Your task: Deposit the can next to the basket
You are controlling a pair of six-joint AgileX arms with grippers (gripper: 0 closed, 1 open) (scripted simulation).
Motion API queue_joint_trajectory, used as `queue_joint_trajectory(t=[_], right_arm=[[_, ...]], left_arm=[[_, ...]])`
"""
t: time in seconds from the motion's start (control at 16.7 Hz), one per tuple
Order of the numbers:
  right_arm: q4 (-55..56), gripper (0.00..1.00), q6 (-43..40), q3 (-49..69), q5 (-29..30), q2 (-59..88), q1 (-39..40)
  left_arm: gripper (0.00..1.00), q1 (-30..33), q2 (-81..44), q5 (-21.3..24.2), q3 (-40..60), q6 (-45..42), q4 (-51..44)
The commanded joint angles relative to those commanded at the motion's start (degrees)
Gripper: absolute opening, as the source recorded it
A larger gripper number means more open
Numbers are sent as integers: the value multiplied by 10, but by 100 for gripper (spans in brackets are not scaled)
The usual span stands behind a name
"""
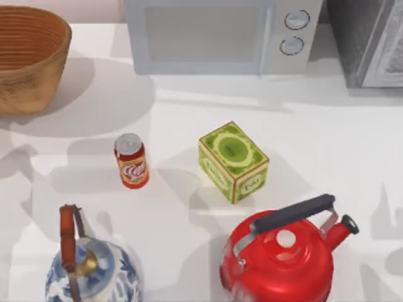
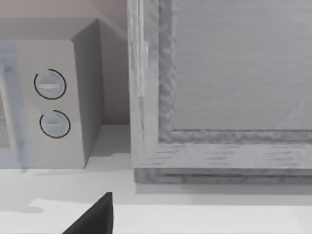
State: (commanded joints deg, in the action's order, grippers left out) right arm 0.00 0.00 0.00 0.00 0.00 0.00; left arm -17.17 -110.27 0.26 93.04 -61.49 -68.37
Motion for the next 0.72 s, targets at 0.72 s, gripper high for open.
queue_joint_trajectory(t=[0.72], right_arm=[[0, 100, 0, 0, 0, 0, 0]], left_arm=[[100, -7, -58, -1, 22, -29, -9]])
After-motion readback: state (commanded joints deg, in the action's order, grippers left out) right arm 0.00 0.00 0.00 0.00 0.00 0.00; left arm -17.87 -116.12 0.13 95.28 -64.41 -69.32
